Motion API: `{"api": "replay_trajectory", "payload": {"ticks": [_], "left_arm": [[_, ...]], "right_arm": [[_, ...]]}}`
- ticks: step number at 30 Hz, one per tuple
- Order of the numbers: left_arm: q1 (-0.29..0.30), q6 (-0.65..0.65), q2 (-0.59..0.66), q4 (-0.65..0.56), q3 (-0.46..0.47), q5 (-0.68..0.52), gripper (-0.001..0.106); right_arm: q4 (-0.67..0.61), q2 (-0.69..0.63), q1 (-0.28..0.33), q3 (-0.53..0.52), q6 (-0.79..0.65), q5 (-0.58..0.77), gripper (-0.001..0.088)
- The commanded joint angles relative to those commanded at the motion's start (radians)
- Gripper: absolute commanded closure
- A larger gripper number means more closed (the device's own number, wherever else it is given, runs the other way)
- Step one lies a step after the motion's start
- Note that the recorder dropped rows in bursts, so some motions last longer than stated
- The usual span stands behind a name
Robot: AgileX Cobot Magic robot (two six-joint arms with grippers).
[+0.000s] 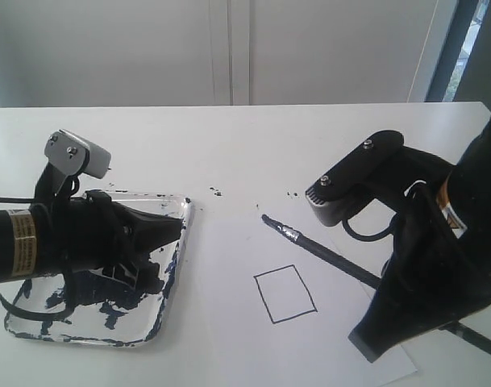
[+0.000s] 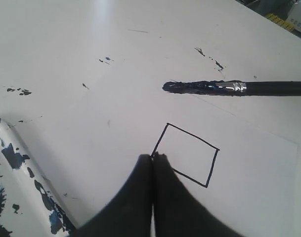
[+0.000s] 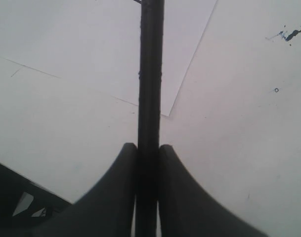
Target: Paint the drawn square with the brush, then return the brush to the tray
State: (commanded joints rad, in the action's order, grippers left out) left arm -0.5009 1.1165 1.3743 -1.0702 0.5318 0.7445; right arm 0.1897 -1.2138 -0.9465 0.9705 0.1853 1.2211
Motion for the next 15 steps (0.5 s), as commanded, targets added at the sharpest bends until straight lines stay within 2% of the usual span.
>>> {"api": "replay_trajectory", "payload": {"ticks": [5,9,12,15], "left_arm": [[0.0,0.119,0.0,0.0,0.0,0.02,0.105],[0.0,0.125,0.0,-0.002,0.0,-0.029,0.104],[0.0,0.125,0.0,-0.002,0.0,-0.087,0.091],[0.0,0.125,0.0,0.002,0.0,-0.139,0.065]], "right_arm": [[0.0,0.0,0.0,0.0,0.0,0.0,0.0868],[0.0,0.0,0.0,0.0,0.0,0.0,0.0868],[0.0,0.0,0.0,0.0,0.0,0.0,0.0868],[0.0,0.0,0.0,0.0,0.0,0.0,0.0868]]}}
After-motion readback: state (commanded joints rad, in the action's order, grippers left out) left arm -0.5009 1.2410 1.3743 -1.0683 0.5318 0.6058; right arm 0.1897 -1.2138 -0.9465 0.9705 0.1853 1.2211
